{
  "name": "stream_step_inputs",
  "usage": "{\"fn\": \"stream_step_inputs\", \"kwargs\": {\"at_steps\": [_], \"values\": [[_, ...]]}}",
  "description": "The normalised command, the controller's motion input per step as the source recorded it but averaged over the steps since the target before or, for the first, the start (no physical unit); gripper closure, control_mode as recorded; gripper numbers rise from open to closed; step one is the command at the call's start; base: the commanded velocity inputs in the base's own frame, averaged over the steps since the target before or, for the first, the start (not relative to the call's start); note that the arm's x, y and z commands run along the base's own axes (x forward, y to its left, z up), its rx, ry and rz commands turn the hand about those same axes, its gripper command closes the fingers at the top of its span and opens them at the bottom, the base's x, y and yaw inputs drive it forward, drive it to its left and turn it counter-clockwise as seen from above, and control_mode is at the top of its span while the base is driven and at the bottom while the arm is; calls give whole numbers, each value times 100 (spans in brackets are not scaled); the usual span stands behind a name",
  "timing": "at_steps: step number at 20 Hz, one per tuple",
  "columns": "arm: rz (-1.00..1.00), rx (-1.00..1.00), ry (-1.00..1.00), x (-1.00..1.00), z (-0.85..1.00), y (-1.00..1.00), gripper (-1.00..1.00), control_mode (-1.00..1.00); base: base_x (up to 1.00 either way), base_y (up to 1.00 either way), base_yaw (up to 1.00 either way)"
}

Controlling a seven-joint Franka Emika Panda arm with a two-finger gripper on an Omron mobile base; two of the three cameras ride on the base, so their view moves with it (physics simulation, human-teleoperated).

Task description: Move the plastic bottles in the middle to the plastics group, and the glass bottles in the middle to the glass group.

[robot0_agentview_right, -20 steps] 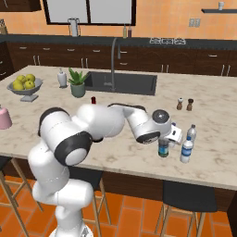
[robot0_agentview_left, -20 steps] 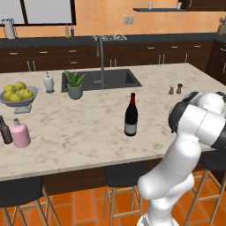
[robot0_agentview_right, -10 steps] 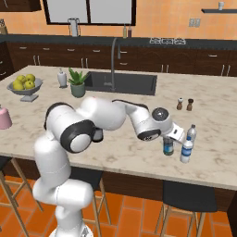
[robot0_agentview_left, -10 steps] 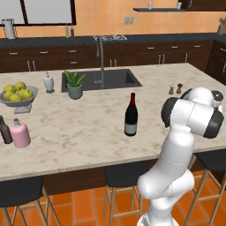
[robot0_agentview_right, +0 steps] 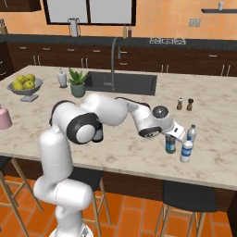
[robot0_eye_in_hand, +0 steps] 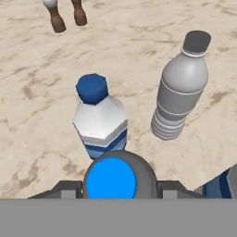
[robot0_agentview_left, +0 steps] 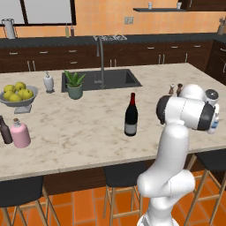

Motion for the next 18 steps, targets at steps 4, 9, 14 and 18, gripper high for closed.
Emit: {"fn": "stream_step_inputs", "kwargs": {"at_steps": [4,9,14,18], "values": [[-3,0,-4,18,-32,-8,100,-100,0,0,0],[0,0,-3,-3,-1,-1,100,-100,0,0,0],[0,0,-4,-29,0,19,100,-100,0,0,0],[0,0,-4,-23,0,38,100,-100,0,0,0]]}}
